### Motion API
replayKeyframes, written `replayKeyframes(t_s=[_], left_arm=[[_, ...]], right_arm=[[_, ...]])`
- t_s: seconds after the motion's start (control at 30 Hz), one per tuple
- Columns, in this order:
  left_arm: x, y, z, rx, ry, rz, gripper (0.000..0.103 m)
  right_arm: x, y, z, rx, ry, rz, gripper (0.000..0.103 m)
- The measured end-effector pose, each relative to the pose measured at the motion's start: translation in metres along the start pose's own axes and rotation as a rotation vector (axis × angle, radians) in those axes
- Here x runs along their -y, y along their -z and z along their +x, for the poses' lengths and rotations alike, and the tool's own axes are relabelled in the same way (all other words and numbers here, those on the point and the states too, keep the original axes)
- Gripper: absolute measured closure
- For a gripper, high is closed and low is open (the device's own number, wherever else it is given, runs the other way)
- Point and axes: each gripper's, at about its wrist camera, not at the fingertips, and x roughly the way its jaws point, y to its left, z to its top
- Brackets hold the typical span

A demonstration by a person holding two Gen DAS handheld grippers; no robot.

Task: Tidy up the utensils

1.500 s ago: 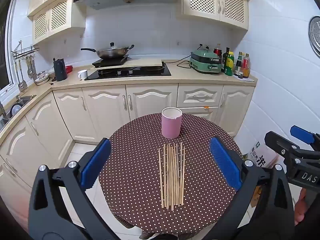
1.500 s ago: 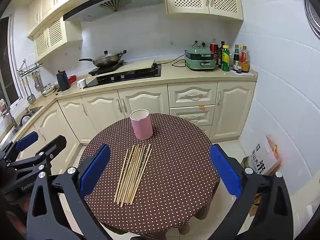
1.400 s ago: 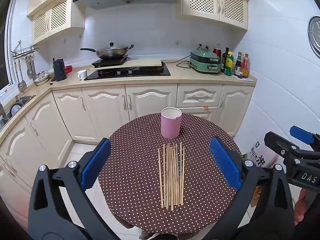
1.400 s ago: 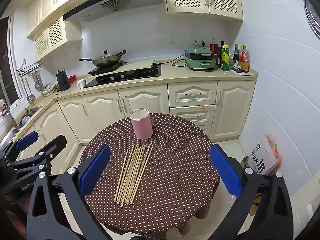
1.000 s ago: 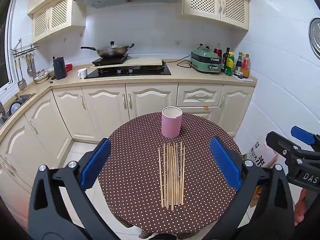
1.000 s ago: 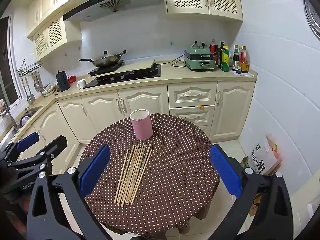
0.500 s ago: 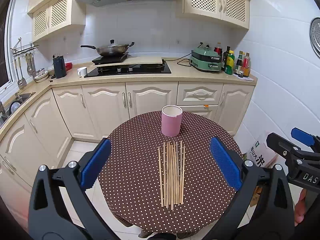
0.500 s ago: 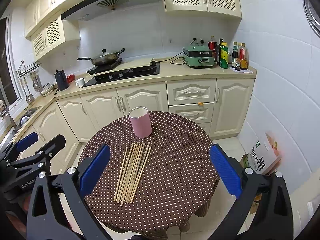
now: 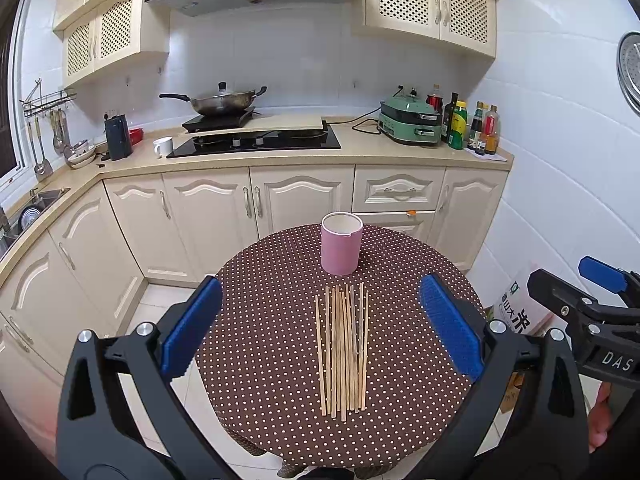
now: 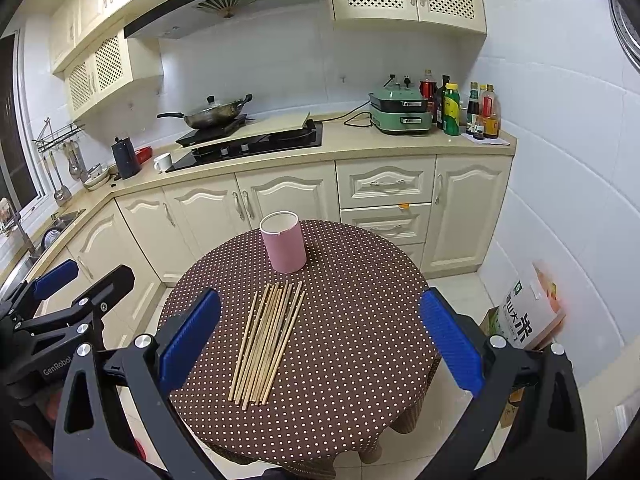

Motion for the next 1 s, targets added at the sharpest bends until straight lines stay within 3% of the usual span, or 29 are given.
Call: replayKeyframes(t_s=[1.0], left_arm=[[0.0036,-0.0005,-0.0001,0.003,-0.002,0.003,0.006]], right_arm=[[-0.0027,-0.0015,0.0024,-0.007,-0.001,-0.002,0.007]])
